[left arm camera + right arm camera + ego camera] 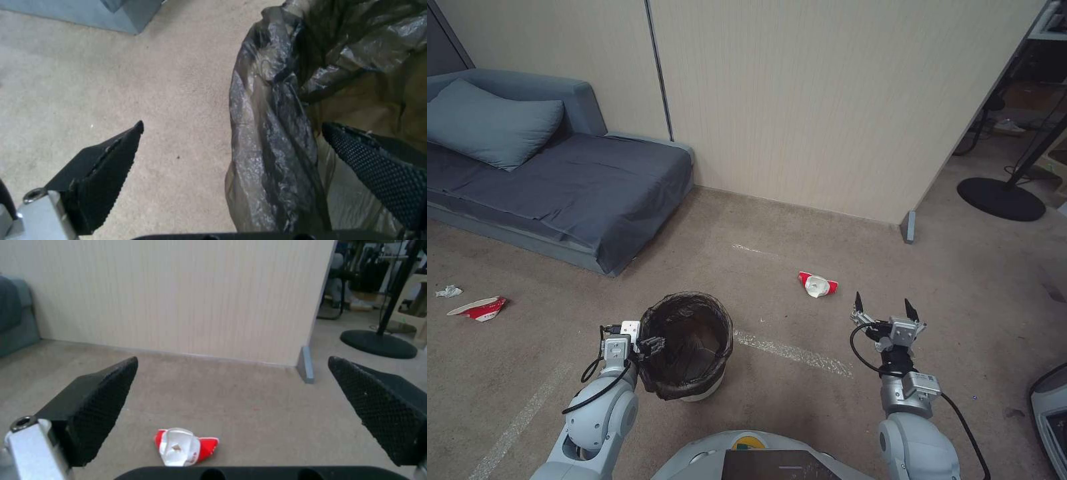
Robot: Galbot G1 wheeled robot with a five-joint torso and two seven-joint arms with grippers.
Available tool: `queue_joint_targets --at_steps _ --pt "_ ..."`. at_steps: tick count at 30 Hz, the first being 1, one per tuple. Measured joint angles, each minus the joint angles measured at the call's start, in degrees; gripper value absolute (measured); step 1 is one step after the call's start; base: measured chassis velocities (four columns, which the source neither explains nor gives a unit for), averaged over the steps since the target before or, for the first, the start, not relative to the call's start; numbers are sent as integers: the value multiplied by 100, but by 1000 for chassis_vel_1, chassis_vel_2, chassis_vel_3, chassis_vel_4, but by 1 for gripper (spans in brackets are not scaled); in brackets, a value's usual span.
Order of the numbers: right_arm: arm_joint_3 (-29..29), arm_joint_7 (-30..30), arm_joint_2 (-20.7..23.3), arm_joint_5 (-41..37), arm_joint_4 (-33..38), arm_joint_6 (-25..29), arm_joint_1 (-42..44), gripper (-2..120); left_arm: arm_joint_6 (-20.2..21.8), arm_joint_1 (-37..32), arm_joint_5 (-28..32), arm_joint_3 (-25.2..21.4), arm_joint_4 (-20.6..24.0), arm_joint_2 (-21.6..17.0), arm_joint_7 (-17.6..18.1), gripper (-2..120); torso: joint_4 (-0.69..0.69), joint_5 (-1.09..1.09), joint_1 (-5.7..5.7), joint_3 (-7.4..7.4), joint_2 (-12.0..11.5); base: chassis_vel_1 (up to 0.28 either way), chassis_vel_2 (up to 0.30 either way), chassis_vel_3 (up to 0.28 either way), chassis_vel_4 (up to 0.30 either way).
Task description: Pick up the trash bin, then pick up the garbage from the floor and place it into the trash bin.
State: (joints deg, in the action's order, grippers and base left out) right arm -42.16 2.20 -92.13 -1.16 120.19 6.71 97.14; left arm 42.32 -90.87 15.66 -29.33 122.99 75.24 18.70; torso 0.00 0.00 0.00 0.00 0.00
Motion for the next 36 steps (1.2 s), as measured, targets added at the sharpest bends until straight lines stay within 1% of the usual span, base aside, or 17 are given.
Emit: queue_joint_targets --at_steps 9,28,29,31,33,34,35,36 --pt "14 -25 0 4 -75 49 -3 100 -9 105 421 -35 -153 48 -13 100 0 0 0 0 0 0 0 0 0" --pt "22 -40 0 2 -144 82 -34 100 -23 277 573 35 -407 109 -6 99 0 1 0 0 0 0 0 0 0" --pt "24 -40 0 4 -144 83 -34 100 -25 279 572 37 -412 109 -5 94 0 2 0 0 0 0 0 0 0" --pt "25 -39 0 6 -144 84 -33 100 -25 280 570 37 -413 110 -4 92 0 2 0 0 0 0 0 0 0" --pt "29 -38 0 16 -145 85 -31 100 -28 279 566 54 -397 110 -5 82 0 2 0 0 0 0 0 0 0" --pt "29 -38 0 16 -145 85 -31 100 -28 279 566 54 -397 110 -5 82 0 2 0 0 0 0 0 0 0" --pt "31 -38 0 19 -145 86 -31 100 -29 278 564 64 -387 106 -6 78 0 2 0 0 0 0 0 0 0" --pt "32 -37 0 24 -145 86 -32 100 -28 274 562 70 -373 100 -7 72 0 1 0 0 0 0 0 0 0"
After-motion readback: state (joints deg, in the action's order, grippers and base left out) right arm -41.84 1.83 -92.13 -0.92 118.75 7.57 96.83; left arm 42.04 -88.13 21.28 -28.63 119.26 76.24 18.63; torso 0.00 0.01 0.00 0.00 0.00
